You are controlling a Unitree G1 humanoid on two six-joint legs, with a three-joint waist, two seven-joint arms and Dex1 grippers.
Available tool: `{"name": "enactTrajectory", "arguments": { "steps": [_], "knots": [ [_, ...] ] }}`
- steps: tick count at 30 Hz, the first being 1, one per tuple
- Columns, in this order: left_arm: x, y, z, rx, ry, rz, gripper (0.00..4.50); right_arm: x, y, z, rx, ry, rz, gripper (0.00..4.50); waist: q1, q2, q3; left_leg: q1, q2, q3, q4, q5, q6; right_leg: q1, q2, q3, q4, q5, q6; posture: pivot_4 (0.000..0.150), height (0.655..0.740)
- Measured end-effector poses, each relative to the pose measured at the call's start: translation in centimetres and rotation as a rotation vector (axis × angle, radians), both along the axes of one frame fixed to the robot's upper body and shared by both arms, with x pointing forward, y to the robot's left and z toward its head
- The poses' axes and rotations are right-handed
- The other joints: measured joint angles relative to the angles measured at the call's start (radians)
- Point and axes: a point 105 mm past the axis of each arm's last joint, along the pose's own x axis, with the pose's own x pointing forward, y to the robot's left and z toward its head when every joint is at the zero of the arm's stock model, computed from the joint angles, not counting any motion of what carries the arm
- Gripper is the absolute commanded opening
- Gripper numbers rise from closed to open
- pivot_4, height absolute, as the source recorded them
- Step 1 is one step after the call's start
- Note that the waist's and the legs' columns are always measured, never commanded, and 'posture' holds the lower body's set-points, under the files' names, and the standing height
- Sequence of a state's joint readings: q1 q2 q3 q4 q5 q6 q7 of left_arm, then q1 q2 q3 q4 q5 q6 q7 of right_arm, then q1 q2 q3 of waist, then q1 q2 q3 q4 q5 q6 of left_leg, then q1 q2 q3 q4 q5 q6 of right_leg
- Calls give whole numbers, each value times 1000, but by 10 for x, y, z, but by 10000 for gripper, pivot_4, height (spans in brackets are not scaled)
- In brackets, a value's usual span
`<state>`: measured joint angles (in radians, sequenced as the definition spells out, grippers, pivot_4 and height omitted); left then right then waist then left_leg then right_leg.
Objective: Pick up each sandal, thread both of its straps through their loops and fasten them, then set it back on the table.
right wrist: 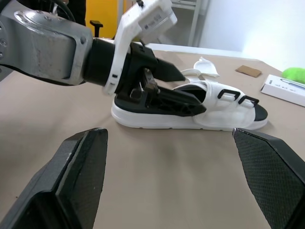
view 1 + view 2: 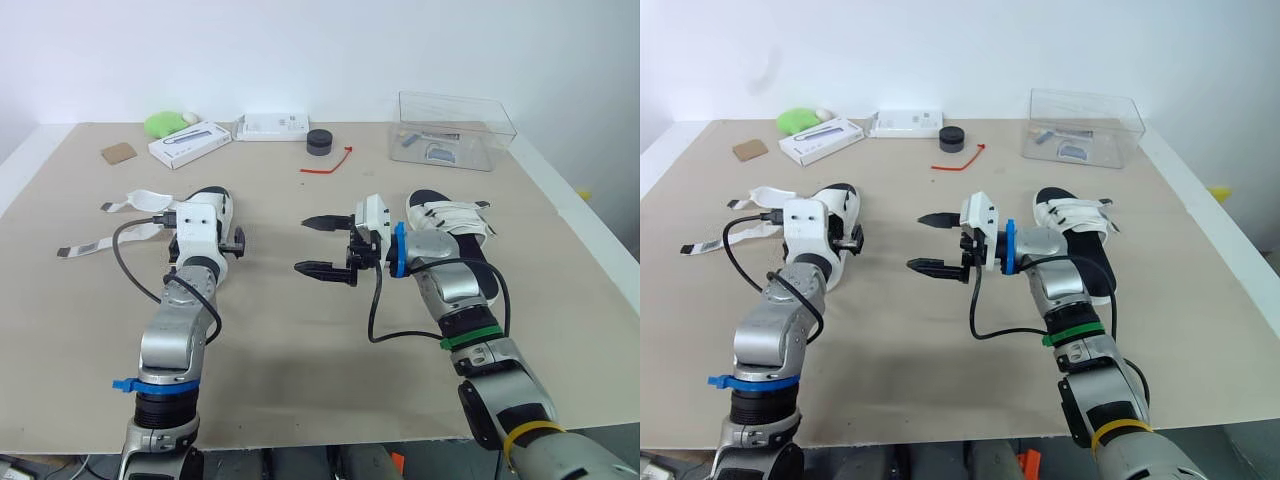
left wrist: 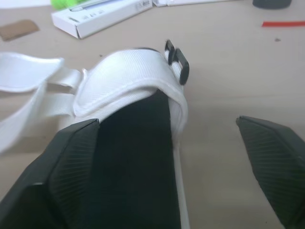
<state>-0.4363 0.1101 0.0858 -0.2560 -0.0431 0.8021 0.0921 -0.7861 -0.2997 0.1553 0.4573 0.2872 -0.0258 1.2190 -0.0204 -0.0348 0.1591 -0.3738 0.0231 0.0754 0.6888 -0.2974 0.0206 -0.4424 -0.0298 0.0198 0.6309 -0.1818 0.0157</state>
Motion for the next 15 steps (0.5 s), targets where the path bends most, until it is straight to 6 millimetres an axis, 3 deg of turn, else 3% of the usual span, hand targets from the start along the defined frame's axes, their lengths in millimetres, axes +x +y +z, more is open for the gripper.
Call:
{"name": "enactTrajectory", "arguments": {
  "steps": [8, 14, 15],
  "knots": [
    [23, -5, -13, 17, 66, -96, 44865, 1, -1, -1, -16, -14, -14, 45000, -1, 0, 0, 0, 0, 0, 0, 0, 0, 0, 0, -1, 0, 0, 0, 1500, 7400],
    [41, -4, -10, 26, 56, -117, 44865, 3, -2, 1, -12, -21, -29, 45000, 0, 0, 0, 0, 0, 0, 0, 1, -1, 0, 0, -1, 0, 0, 0, 1500, 7400],
    [44, -4, -10, 24, 54, -119, 42449, 3, -2, 1, -12, -22, -30, 45000, -1, 0, 0, 0, 0, 0, 0, 1, -1, 0, 0, -1, 0, 0, 0, 1500, 7400]
  ]
}}
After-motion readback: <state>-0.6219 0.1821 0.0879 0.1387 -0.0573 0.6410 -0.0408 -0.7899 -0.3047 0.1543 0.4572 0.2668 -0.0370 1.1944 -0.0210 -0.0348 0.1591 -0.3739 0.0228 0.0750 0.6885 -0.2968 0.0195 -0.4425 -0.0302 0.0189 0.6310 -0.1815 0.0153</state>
